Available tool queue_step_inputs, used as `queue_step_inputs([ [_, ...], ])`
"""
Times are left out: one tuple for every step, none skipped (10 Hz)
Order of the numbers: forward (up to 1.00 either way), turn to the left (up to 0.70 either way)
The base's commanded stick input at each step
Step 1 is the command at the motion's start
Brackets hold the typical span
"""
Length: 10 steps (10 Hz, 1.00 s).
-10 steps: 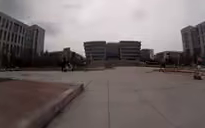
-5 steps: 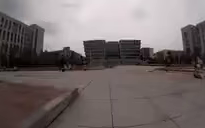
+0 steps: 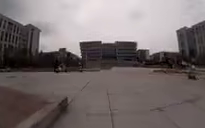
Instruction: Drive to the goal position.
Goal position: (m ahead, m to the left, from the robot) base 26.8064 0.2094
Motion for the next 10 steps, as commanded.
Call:
queue_step_inputs([
  [1.0,-0.27],
  [1.0,-0.27],
  [1.0,-0.27],
  [1.0,-0.27],
  [1.0,-0.27],
  [1.0,-0.27],
  [1.0,-0.27],
  [1.0,-0.15],
  [1.0,0.0],
  [1.0,0.0],
])
